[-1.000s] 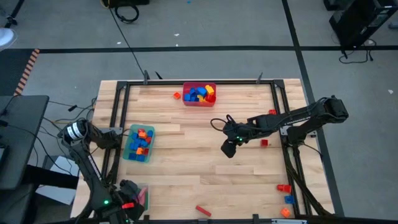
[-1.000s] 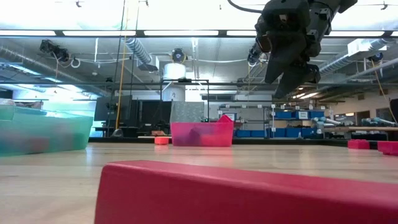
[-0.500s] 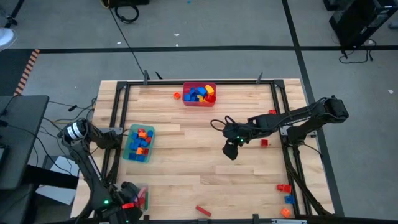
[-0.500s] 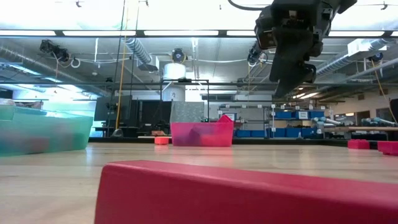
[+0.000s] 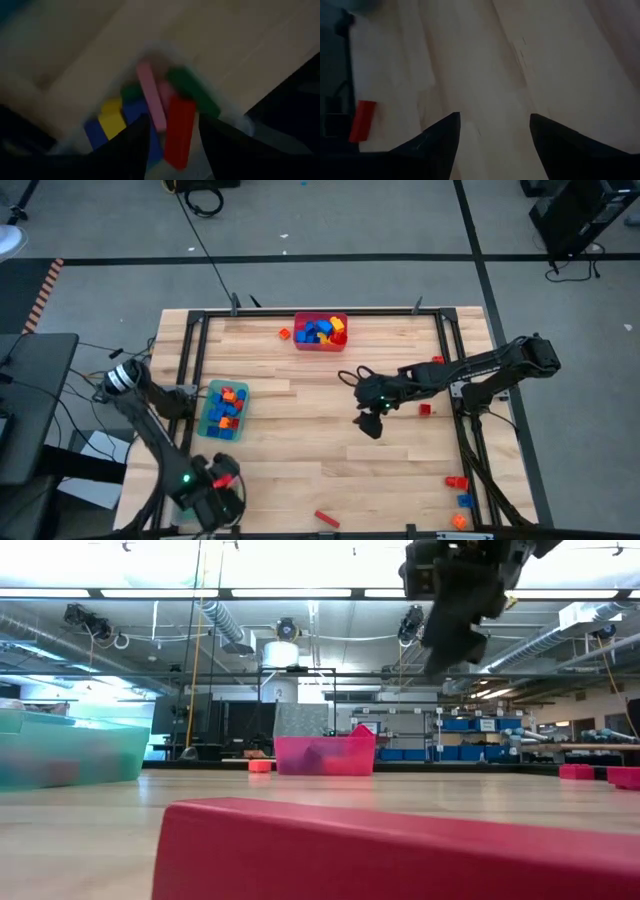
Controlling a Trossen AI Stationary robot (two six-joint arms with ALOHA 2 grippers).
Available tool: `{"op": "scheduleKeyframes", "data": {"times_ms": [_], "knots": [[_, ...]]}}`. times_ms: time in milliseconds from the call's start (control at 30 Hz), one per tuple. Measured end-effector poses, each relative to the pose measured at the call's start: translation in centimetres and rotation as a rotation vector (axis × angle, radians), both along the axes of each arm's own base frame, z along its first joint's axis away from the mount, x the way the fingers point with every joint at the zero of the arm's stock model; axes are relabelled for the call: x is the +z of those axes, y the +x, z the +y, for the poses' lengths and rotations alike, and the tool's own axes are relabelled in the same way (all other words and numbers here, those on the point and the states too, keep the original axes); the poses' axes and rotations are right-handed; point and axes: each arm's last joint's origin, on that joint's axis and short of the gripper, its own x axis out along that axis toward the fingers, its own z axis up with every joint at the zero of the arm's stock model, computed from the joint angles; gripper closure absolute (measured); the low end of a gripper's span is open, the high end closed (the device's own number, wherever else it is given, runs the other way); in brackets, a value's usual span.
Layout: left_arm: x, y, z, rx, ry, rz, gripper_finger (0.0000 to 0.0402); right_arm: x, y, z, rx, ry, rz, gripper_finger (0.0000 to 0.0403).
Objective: Sort blocks by size
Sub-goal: Put the red 4 studded building block into the teal bin
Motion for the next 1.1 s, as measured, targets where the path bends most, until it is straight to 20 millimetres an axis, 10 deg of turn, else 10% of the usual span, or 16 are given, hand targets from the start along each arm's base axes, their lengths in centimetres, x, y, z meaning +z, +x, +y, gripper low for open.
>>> {"op": "scheduleKeyframes", "data": {"times_ms": [267, 533, 767, 1100], "knots": [[3.4, 2.7, 6.8, -0.154, 0.087, -0.09, 0.0224, 2.5, 1.3, -1.6, -0.005, -0.054, -0.09, 0.0143], [2.8, 5.7, 15.5, -0.303, 0.158, -0.298, 0.0224, 4.4, 2.8, -6.6, -0.023, -0.145, 0.146, 0.0141], [1.4, 5.6, 21.1, -0.291, 0.216, -0.343, 0.0224, 1.2, 3.2, -11.8, 0.029, -0.236, 0.642, 0.0136], [1.4, 5.7, 25.0, -0.359, 0.293, -0.33, 0.0224, -4.0, -1.7, -18.3, 0.04, -0.15, 1.051, 0.0093]]}}
